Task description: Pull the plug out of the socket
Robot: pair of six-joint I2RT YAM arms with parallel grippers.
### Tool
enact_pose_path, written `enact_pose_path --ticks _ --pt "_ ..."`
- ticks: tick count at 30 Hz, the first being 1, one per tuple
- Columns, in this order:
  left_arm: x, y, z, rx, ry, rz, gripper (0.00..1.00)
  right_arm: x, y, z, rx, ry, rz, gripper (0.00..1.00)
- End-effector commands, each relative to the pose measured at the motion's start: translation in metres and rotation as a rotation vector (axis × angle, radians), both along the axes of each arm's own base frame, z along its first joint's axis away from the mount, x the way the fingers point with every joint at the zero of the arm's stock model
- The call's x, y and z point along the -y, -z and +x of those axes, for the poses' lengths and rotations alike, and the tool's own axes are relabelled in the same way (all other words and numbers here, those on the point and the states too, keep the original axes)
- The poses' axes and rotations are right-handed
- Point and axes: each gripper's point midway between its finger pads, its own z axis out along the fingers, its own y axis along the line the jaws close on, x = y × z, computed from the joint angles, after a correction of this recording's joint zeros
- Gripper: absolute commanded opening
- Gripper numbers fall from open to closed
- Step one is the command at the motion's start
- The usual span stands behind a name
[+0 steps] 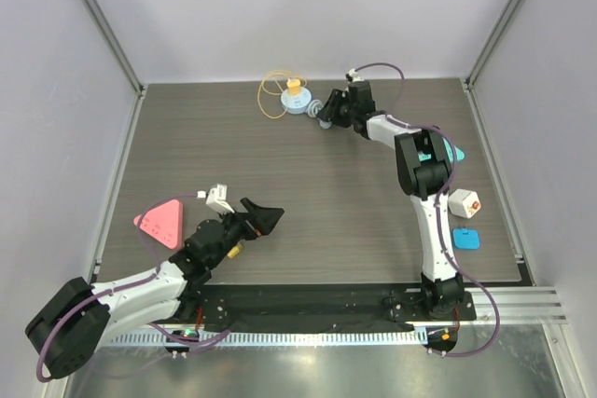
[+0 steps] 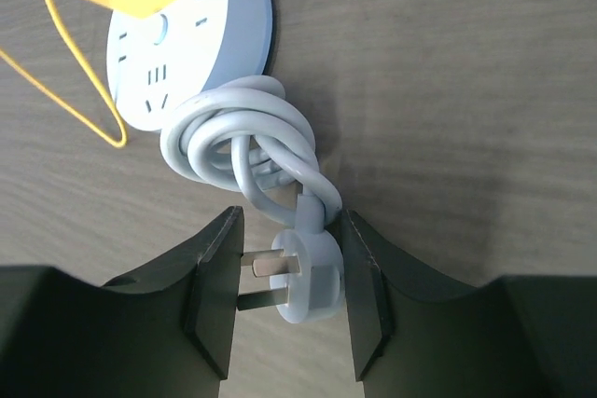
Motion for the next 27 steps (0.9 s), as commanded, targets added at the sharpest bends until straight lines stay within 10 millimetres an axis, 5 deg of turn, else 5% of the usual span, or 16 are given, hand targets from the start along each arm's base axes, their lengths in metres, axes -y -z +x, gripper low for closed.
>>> enact_pose_path --ticks 1,4,5,7,8,10,11,13,14,16,17,22,27 --pt "-0.001 0.003 -0.001 0.013 0.006 0.019 1.00 -0.011 -0.007 -0.032 -0.048 -0.048 0.035 0.29" --pt "0.001 0.003 0.000 0.009 0.008 0.029 1.00 -0.011 -0.018 -0.059 -0.041 -0.053 0.059 0.27" --pt "0.001 0.006 0.000 0.001 0.008 0.036 1.00 -0.005 0.001 -0.080 -0.090 -0.049 0.048 0.27" --pt "0.001 0.006 0.003 -0.009 -0.001 0.042 1.00 -0.006 -0.019 -0.096 -0.055 -0.045 0.079 0.25" --pt "0.000 0.010 0.004 -0.028 -0.007 0.060 1.00 0.001 0.003 -0.120 -0.108 -0.039 0.066 0.24" --pt "0.002 0.012 0.006 -0.042 -0.008 0.075 1.00 -0.006 -0.009 -0.141 -0.085 -0.054 0.085 0.24" --pt "0.003 0.012 0.007 -0.043 -0.005 0.076 1.00 -0.001 0.005 -0.162 -0.125 -0.047 0.066 0.24" --pt "0.005 0.012 0.008 -0.047 -0.003 0.076 1.00 -0.012 -0.007 -0.185 -0.104 -0.074 0.070 0.25" --pt "0.006 0.014 0.007 -0.054 0.002 0.082 1.00 -0.007 0.007 -0.204 -0.134 -0.060 0.044 0.25" --pt "0.007 0.014 0.008 -0.053 0.004 0.083 1.00 -0.009 -0.005 -0.222 -0.115 -0.056 0.052 0.25" --pt "0.007 0.014 0.008 -0.055 0.006 0.086 1.00 -0.010 0.007 -0.244 -0.144 -0.068 0.035 0.25" --pt "0.013 0.009 0.005 -0.026 0.048 0.081 0.88 -0.010 0.003 -0.291 -0.131 -0.081 0.027 0.25" --pt "0.013 0.008 0.004 -0.020 0.051 0.079 0.88 -0.009 0.000 -0.334 -0.121 -0.120 0.010 0.26"
